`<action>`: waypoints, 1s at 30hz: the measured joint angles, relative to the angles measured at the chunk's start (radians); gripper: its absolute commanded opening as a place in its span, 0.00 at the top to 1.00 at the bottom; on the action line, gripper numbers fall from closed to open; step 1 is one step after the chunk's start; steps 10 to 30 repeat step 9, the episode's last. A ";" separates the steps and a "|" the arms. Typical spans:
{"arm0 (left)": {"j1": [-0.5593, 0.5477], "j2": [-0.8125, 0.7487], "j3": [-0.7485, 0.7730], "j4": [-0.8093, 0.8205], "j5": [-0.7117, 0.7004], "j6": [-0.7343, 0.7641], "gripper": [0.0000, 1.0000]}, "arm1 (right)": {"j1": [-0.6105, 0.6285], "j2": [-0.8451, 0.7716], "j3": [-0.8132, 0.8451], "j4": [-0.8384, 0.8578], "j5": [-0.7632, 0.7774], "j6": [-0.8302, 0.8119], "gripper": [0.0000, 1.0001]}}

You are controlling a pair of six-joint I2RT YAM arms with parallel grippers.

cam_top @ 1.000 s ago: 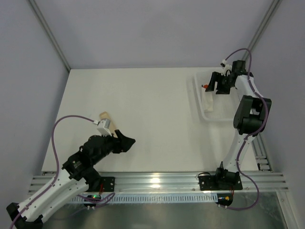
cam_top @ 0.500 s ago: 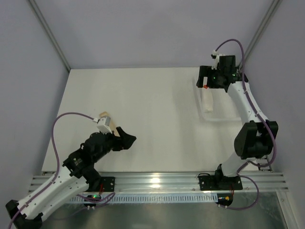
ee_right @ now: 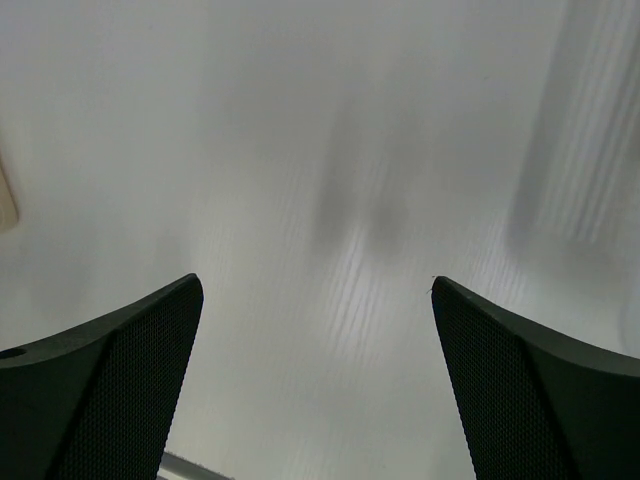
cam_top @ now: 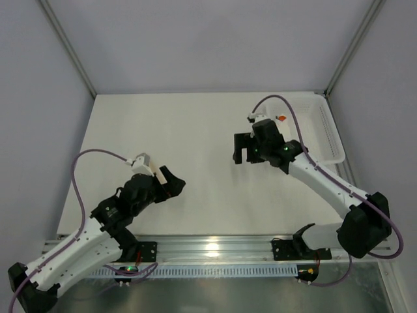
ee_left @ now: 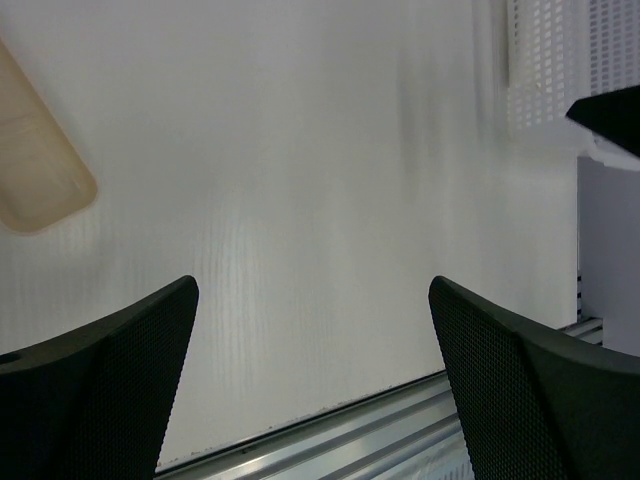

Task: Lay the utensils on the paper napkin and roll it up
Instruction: Reset both arms

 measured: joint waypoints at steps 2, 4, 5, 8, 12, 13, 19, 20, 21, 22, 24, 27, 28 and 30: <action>0.000 -0.002 -0.014 0.003 0.000 -0.029 0.01 | 0.068 -0.017 -0.081 0.008 0.013 0.034 0.01; 0.000 -0.025 -0.040 0.016 0.000 -0.053 0.01 | 0.116 -0.064 -0.169 0.029 0.014 0.061 0.01; 0.000 -0.048 -0.060 0.022 0.000 -0.069 0.01 | 0.130 -0.098 -0.209 0.038 0.014 0.074 0.01; 0.000 -0.118 -0.104 0.034 0.003 -0.096 0.01 | 0.138 -0.214 -0.323 0.100 0.008 0.108 0.01; 0.000 -0.143 -0.117 0.040 0.004 -0.102 0.01 | 0.137 -0.263 -0.372 0.132 -0.001 0.120 0.01; 0.000 -0.143 -0.117 0.040 0.004 -0.102 0.01 | 0.137 -0.263 -0.372 0.132 -0.001 0.120 0.01; 0.000 -0.143 -0.117 0.040 0.004 -0.102 0.01 | 0.137 -0.263 -0.372 0.132 -0.001 0.120 0.01; 0.000 -0.143 -0.117 0.040 0.004 -0.102 0.01 | 0.137 -0.263 -0.372 0.132 -0.001 0.120 0.01; 0.000 -0.143 -0.117 0.040 0.004 -0.102 0.01 | 0.137 -0.263 -0.372 0.132 -0.001 0.120 0.01; 0.000 -0.143 -0.117 0.040 0.004 -0.102 0.01 | 0.137 -0.263 -0.372 0.132 -0.001 0.120 0.01; 0.000 -0.143 -0.117 0.040 0.004 -0.102 0.01 | 0.137 -0.263 -0.372 0.132 -0.001 0.120 0.01; 0.000 -0.143 -0.117 0.040 0.004 -0.102 0.01 | 0.137 -0.263 -0.372 0.132 -0.001 0.120 0.01; 0.000 -0.143 -0.117 0.040 0.004 -0.102 0.01 | 0.137 -0.263 -0.372 0.132 -0.001 0.120 0.01; 0.000 -0.143 -0.117 0.040 0.004 -0.102 0.01 | 0.137 -0.263 -0.372 0.132 -0.001 0.120 0.01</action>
